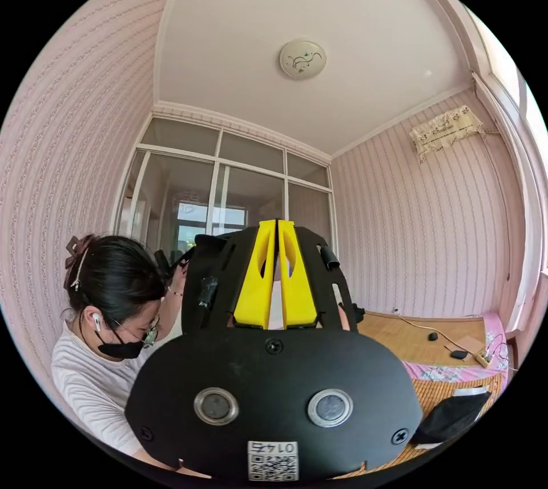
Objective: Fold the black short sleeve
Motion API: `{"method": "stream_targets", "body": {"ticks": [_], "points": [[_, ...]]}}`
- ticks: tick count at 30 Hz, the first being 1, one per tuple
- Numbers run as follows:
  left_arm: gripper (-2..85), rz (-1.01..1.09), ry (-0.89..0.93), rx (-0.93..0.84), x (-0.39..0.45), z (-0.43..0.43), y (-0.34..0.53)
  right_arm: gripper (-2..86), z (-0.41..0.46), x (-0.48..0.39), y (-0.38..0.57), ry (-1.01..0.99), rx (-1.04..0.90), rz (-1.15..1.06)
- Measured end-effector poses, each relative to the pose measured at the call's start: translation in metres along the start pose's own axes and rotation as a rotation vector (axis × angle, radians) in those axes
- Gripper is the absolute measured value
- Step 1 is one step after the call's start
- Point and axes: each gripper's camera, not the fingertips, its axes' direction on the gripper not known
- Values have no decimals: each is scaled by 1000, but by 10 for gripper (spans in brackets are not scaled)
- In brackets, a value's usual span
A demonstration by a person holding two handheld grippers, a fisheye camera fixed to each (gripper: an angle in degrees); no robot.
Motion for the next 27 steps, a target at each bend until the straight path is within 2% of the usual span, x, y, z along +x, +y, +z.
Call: {"method": "stream_targets", "body": {"ticks": [2,4,5,7,10,11,13,16,18,20,23,27], "points": [[-10,-86,22,-124,-21,45,28,1,35,33,21,83,-141,93],[-10,-226,36,-321,-48,109,90,1,87,86,68,160,-344,244],[-10,-259,35,-374,-54,125,109,1,101,97,82,185,-396,265],[-10,-355,0,-599,-75,190,193,1,157,134,132,349,-605,301],[-10,-431,-96,-815,-89,257,277,1,211,170,151,352,-717,394],[-10,-455,-102,-813,-92,265,283,1,217,174,144,361,-704,397],[-10,-489,-95,-735,-105,291,271,1,227,178,95,367,-536,364],[-10,-412,-110,-578,-119,305,221,1,217,163,32,323,-272,263],[-10,-377,-96,-509,-126,304,204,1,212,153,16,287,-190,211],[-10,-362,-76,-484,-131,300,209,2,213,145,18,234,-186,159],[-10,-378,-9,-532,-134,293,258,2,221,142,58,210,-303,125],[-10,-346,29,-840,-113,292,384,2,231,161,166,201,-547,288]]}}
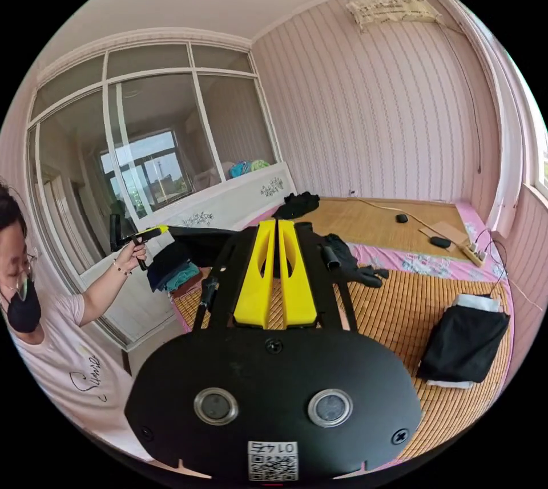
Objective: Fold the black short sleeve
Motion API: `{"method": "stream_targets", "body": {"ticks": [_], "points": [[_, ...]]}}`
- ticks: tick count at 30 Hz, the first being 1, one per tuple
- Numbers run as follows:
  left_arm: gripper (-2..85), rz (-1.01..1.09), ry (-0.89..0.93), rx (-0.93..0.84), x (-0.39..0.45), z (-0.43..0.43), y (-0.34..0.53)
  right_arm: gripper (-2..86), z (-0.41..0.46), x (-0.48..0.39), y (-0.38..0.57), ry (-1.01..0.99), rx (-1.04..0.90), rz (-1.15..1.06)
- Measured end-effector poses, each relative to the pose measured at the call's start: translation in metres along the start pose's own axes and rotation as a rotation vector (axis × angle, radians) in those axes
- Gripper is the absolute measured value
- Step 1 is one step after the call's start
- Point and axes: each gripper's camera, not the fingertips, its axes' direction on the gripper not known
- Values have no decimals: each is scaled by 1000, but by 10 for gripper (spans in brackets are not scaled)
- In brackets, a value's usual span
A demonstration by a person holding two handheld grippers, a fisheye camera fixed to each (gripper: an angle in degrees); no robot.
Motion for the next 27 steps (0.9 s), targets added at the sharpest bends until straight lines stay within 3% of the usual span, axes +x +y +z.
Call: {"method": "stream_targets", "body": {"ticks": [4,10,15,21,27], "points": [[-10,-43,50,-242,-27,108,95,2,66,43,86,37,-207,230],[-10,-249,137,-474,-89,223,202,2,125,84,151,31,-359,553],[-10,-283,202,-613,-114,263,244,2,151,79,155,64,-481,612],[-10,-149,201,-757,-120,273,266,2,173,64,134,55,-579,654],[-10,-88,236,-865,-124,263,292,3,199,32,95,112,-772,575]]}}
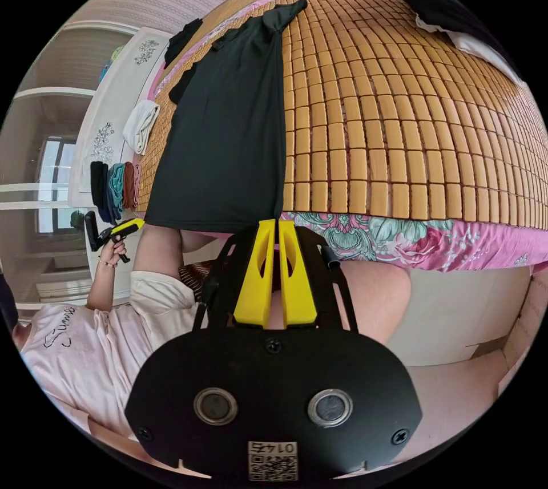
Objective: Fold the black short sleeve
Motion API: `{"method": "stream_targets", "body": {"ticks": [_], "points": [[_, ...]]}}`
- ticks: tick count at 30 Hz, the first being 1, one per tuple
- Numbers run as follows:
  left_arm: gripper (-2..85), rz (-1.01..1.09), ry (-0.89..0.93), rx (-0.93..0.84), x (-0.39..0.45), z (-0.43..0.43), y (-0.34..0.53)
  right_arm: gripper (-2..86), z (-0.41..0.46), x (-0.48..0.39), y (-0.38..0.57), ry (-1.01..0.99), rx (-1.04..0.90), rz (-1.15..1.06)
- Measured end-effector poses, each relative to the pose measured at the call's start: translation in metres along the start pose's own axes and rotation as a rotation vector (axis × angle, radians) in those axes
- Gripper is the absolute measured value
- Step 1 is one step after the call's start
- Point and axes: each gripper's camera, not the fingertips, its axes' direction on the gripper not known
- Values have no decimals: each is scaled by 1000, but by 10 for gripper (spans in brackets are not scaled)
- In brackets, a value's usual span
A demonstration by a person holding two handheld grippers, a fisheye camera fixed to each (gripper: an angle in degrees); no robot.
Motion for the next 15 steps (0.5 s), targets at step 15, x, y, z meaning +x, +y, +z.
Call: {"method": "stream_targets", "body": {"ticks": [15], "points": [[40,-59,32,59,-83,-22,15,54,-40,-140,-114,225,-48,-177]]}}
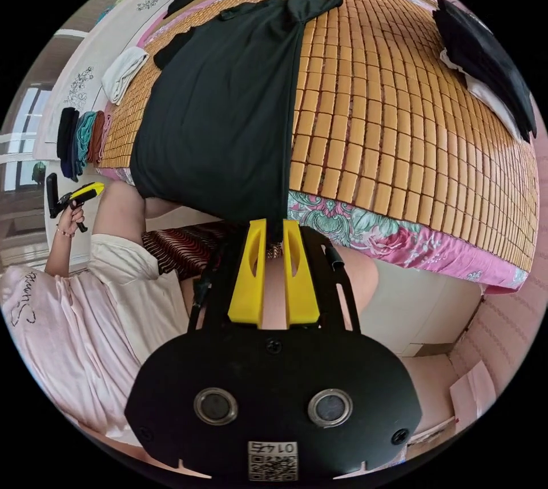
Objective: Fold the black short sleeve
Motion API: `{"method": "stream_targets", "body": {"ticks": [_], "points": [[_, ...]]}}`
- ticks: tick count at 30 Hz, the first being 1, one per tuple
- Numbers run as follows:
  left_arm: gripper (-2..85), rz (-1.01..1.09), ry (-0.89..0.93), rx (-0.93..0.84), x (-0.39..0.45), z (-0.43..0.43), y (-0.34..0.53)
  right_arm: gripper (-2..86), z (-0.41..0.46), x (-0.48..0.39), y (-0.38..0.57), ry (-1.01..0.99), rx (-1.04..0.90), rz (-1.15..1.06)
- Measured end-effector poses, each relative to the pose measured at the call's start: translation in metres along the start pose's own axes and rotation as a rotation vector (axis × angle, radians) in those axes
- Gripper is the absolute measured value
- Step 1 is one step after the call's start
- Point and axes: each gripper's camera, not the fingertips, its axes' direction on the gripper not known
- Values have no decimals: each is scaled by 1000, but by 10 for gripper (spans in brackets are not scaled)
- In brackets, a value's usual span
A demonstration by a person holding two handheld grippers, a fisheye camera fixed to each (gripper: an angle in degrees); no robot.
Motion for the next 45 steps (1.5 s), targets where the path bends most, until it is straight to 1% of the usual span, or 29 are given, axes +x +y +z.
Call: {"method": "stream_targets", "body": {"ticks": [2,4,6,10,12,16,18,21,22,26,29,30,32,34,38,39,40,42,45], "points": [[40,6,-58,49,-16,-11,-21,56,-13,-25,-44,14,30,-87],[39,10,-157,122,-39,-24,-62,56,-26,-70,-114,-10,62,-230],[35,0,-199,174,-60,-29,-99,56,-35,-111,-170,-24,91,-337],[12,-73,-213,247,-120,-28,-187,55,-43,-207,-299,-28,128,-532],[8,-111,-219,268,-147,-24,-220,56,-41,-242,-351,-11,133,-580],[25,-164,-239,326,-204,-10,-282,64,-25,-300,-462,56,112,-587],[37,-179,-219,340,-227,-2,-304,65,-16,-317,-502,63,97,-574],[48,-201,-178,292,-263,22,-337,64,1,-337,-556,92,81,-522],[31,-201,-155,263,-274,33,-344,63,7,-344,-573,97,80,-503],[-3,-173,-102,265,-291,40,-338,35,23,-368,-605,45,78,-514],[-8,-117,-150,250,-291,36,-315,6,36,-387,-617,73,75,-513],[-9,-106,-157,249,-292,34,-304,1,34,-394,-617,51,120,-539],[-10,-97,-152,259,-294,31,-289,-1,40,-407,-619,4,99,-570],[-10,-105,-164,267,-299,30,-270,-3,43,-425,-619,11,136,-598],[-10,-148,-174,272,-308,32,-251,-4,52,-448,-622,-12,119,-620],[-10,-157,-175,272,-310,33,-246,-4,54,-453,-621,16,135,-602],[-10,-167,-187,272,-312,34,-241,-4,54,-457,-619,-13,144,-624],[-10,-180,-198,267,-313,36,-234,-4,62,-462,-618,-75,84,-657],[-10,-187,-214,254,-314,41,-226,-5,63,-462,-608,-86,103,-677]]}}
